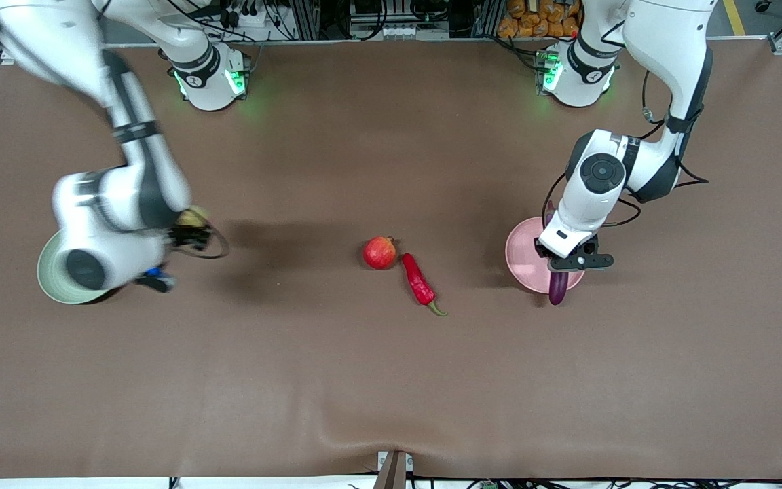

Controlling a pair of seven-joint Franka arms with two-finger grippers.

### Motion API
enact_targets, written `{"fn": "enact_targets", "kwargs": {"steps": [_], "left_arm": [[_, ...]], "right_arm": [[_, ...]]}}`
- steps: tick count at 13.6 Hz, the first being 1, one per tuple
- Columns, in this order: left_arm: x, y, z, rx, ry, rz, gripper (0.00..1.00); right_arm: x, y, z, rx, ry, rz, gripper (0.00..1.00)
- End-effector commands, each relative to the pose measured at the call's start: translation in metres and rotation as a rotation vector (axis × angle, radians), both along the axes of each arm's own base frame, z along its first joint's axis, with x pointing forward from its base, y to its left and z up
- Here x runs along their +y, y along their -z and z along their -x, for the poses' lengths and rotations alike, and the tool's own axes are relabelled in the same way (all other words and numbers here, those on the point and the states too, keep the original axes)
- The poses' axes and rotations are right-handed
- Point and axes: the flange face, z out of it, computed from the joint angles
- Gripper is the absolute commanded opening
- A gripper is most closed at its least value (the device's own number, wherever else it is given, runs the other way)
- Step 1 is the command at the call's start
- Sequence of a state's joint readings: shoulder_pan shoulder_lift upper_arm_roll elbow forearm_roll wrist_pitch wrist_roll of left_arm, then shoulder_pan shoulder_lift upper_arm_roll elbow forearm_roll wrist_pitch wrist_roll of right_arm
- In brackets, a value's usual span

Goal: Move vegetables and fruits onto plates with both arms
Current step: 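Lower the eggplant onto the pink plate while the right gripper carries the potato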

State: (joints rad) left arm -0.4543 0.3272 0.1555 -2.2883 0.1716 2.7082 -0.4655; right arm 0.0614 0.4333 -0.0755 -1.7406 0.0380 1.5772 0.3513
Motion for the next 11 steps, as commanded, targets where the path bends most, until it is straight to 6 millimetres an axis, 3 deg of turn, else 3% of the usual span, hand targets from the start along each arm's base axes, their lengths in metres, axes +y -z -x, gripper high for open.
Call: {"fn": "enact_targets", "kwargs": {"steps": [1, 2, 3, 5, 7, 9, 10, 11], "left_arm": [[0.006, 0.005, 0.007, -0.028, 0.019, 0.01, 0.16], [0.006, 0.005, 0.007, -0.03, 0.016, 0.012, 0.52], [0.005, 0.005, 0.006, -0.03, 0.018, 0.011, 0.96], [0.003, 0.005, 0.007, -0.031, 0.017, 0.013, 1.0], [0.003, 0.004, 0.007, -0.033, 0.017, 0.013, 1.0], [0.003, 0.002, 0.006, -0.036, 0.018, 0.014, 1.0], [0.002, 0.001, 0.005, -0.036, 0.019, 0.014, 1.0], [0.002, -0.002, 0.003, -0.038, 0.021, 0.012, 1.0]], "right_arm": [[-0.093, -0.013, 0.009, -0.047, -0.153, -0.05, 0.0], [-0.121, -0.013, 0.009, -0.077, -0.214, -0.088, 0.0], [-0.15, -0.01, 0.011, -0.109, -0.267, -0.134, 0.0], [-0.195, -0.003, 0.007, -0.152, -0.404, -0.152, 0.0], [-0.219, 0.018, 0.007, -0.16, -0.425, -0.148, 0.0], [-0.229, 0.029, 0.004, -0.17, -0.423, -0.143, 0.0], [-0.234, 0.032, 0.002, -0.171, -0.418, -0.143, 0.09], [-0.241, 0.036, 0.001, -0.171, -0.411, -0.145, 0.35]]}}
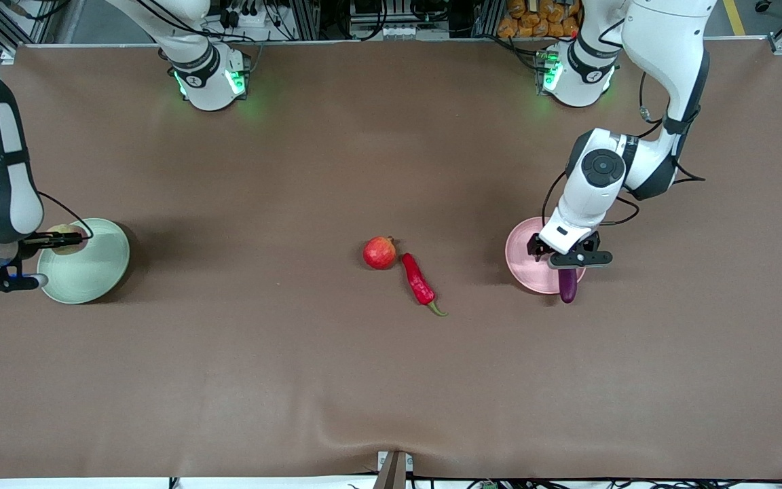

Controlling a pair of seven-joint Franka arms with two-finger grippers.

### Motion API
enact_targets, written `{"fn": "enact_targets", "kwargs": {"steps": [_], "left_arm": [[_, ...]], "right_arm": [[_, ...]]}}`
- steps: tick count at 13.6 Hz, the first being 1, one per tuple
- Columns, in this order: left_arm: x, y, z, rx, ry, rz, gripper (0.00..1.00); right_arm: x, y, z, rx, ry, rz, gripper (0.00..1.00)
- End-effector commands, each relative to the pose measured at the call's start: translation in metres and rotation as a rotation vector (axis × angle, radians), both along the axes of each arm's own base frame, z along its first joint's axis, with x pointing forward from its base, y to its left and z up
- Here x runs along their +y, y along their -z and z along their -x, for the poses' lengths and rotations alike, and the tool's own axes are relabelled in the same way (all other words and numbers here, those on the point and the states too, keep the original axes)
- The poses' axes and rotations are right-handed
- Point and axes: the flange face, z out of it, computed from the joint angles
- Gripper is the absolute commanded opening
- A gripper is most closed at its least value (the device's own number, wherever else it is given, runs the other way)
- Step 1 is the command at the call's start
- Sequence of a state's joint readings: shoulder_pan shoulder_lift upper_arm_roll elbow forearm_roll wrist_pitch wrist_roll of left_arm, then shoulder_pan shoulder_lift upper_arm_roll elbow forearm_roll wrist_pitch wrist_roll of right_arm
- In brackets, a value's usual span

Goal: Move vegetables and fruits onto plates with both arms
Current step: 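Lower the eggplant onto the pink plate while the right gripper carries the potato, then release the potato on the green plate while the left gripper reaches the chili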

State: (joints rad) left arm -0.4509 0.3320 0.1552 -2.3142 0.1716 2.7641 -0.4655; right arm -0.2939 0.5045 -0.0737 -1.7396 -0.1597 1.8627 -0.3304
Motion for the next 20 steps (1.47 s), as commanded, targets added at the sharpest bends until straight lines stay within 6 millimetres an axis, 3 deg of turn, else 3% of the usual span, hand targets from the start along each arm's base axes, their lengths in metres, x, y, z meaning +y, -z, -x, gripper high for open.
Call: {"fn": "enact_targets", "kwargs": {"steps": [1, 2, 7, 10, 14, 16, 18, 20], "left_arm": [[-0.002, -0.012, -0.004, -0.02, 0.025, -0.003, 1.0], [-0.004, -0.016, -0.008, -0.005, 0.023, -0.014, 1.0], [-0.029, -0.058, -0.042, 0.105, 0.004, -0.088, 1.0], [-0.066, -0.071, -0.05, 0.11, -0.021, -0.068, 1.0], [-0.141, -0.073, -0.081, 0.126, -0.202, -0.06, 1.0], [-0.176, -0.072, -0.097, 0.122, -0.277, -0.036, 1.0], [-0.205, -0.059, -0.1, 0.127, -0.369, 0.004, 1.0], [-0.226, -0.048, -0.117, 0.088, -0.49, 0.049, 1.0]], "right_arm": [[-0.014, 0.004, -0.009, -0.005, -0.039, -0.006, 0.69], [-0.015, 0.004, -0.01, -0.009, -0.061, -0.021, 0.99], [0.001, -0.007, -0.007, 0.046, -0.027, -0.075, 1.0], [0.024, -0.021, -0.005, 0.095, 0.059, -0.145, 1.0], [0.066, -0.036, -0.008, 0.157, 0.161, -0.129, 1.0], [0.077, -0.041, -0.009, 0.176, 0.206, -0.138, 1.0], [0.087, -0.049, -0.011, 0.197, 0.228, -0.16, 1.0], [0.105, -0.056, -0.014, 0.223, 0.281, -0.153, 1.0]]}}
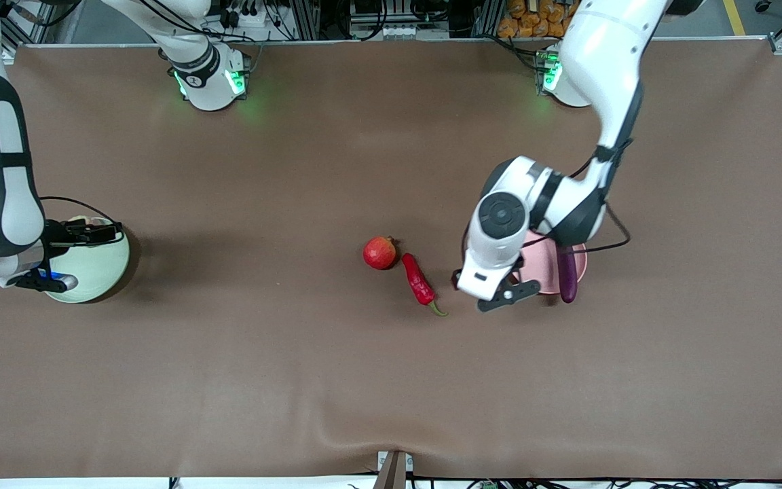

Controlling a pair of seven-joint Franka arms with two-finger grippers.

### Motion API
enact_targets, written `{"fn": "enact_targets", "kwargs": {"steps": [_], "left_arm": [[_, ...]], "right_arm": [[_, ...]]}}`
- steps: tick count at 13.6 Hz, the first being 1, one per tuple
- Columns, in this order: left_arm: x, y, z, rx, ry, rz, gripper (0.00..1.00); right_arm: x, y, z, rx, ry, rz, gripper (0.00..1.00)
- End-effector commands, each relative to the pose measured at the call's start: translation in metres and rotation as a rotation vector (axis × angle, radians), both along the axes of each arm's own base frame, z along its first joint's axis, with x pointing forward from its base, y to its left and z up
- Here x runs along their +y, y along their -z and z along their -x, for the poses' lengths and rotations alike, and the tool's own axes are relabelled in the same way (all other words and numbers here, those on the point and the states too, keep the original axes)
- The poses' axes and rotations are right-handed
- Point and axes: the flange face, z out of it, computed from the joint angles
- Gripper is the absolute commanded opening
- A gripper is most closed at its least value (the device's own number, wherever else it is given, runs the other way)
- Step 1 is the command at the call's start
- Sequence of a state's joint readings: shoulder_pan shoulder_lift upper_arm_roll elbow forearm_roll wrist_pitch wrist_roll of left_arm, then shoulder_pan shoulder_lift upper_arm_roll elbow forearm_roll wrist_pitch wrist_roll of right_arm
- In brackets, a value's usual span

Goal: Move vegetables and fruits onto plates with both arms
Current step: 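Release the potato on the green plate while the left gripper reaches the chili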

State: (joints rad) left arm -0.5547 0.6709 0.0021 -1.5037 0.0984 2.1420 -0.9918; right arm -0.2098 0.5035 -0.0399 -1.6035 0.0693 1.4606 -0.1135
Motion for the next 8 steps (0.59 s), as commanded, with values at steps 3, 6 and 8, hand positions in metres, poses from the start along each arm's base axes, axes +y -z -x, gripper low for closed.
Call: {"fn": "enact_targets", "kwargs": {"steps": [3, 6, 8], "left_arm": [[-0.086, 0.06, 0.003, -0.075, -0.309, 0.071, 1.0], [-0.091, 0.071, 0.01, -0.061, -0.282, 0.057, 1.0], [-0.086, 0.074, 0.013, -0.022, -0.232, 0.021, 1.0]], "right_arm": [[0.039, -0.029, -0.008, 0.054, 0.107, -0.001, 1.0], [0.067, -0.043, -0.011, 0.074, 0.159, 0.014, 1.0], [0.087, -0.048, -0.013, 0.091, 0.201, 0.026, 1.0]]}}
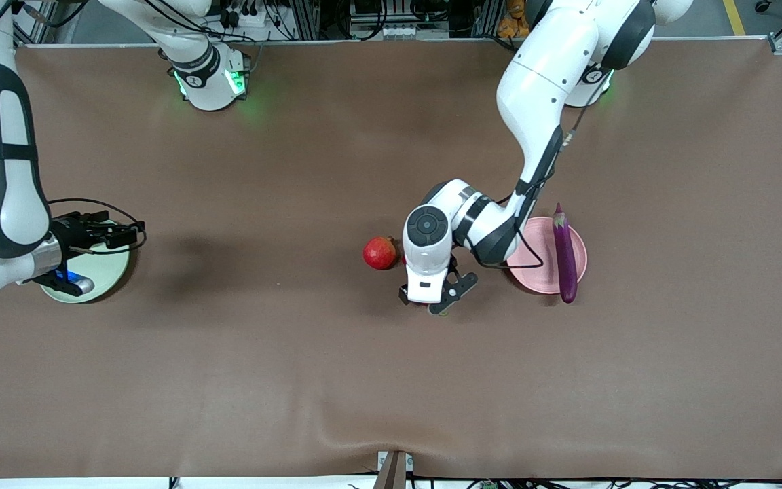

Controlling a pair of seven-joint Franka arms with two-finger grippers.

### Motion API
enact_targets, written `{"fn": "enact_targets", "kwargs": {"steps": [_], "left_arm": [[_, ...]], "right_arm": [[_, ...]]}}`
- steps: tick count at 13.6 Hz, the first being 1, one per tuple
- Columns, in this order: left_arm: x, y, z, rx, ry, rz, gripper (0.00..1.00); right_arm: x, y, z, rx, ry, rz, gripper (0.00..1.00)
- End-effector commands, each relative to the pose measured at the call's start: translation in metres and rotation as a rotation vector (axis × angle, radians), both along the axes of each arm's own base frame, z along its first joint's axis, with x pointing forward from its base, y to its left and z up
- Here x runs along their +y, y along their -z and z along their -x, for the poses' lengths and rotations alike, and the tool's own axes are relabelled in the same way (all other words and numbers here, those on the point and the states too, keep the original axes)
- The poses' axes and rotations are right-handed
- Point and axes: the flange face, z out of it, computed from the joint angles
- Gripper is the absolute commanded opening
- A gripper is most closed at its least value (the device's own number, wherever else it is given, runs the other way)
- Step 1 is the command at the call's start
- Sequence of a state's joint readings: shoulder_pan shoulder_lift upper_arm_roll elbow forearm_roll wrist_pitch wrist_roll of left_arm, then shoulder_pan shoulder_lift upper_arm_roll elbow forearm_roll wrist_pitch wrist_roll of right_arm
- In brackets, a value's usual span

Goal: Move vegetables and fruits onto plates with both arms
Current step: 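Release the potato on the green plate while the left gripper reaches the chili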

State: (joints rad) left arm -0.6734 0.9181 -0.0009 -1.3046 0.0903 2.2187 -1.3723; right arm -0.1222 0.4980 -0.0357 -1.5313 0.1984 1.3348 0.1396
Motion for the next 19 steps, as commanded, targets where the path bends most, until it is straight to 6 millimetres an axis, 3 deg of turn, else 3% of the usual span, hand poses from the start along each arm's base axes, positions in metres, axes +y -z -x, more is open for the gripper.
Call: {"fn": "enact_targets", "kwargs": {"steps": [1, 4, 7, 9, 11, 13, 14, 15, 17, 19], "left_arm": [[0.007, -0.01, -0.008, 0.023, 0.027, -0.014, 1.0], [0.002, -0.008, -0.006, 0.03, 0.013, 0.003, 1.0], [-0.008, 0.0, 0.001, 0.018, 0.009, 0.012, 1.0], [-0.016, 0.003, 0.005, 0.0, 0.004, 0.026, 1.0], [-0.02, 0.012, 0.01, 0.003, -0.004, 0.024, 1.0], [-0.019, 0.012, 0.009, 0.001, -0.011, 0.022, 0.29], [-0.019, 0.012, 0.009, 0.001, -0.014, 0.022, 0.08], [-0.019, 0.012, 0.009, 0.0, -0.021, 0.022, 0.0], [-0.017, 0.009, 0.007, -0.005, -0.024, 0.023, 0.0], [-0.011, -0.002, -0.001, -0.018, -0.025, 0.028, 0.0]], "right_arm": [[0.027, -0.018, 0.001, 0.022, 0.08, 0.004, 1.0], [0.056, -0.023, -0.001, 0.054, 0.172, -0.016, 1.0], [0.12, -0.017, -0.003, 0.09, 0.245, 0.09, 1.0], [0.139, -0.008, -0.001, 0.099, 0.274, 0.106, 1.0], [0.146, -0.004, 0.0, 0.112, 0.311, 0.069, 1.0], [0.162, -0.002, 0.0, 0.116, 0.344, 0.104, 1.0], [0.18, -0.001, 0.001, 0.116, 0.366, 0.139, 1.0], [0.198, -0.002, 0.003, 0.104, 0.396, 0.177, 1.0], [0.218, 0.014, 0.01, 0.1, 0.462, 0.236, 1.0], [0.246, 0.018, 0.016, 0.08, 0.483, 0.269, 1.0]]}}
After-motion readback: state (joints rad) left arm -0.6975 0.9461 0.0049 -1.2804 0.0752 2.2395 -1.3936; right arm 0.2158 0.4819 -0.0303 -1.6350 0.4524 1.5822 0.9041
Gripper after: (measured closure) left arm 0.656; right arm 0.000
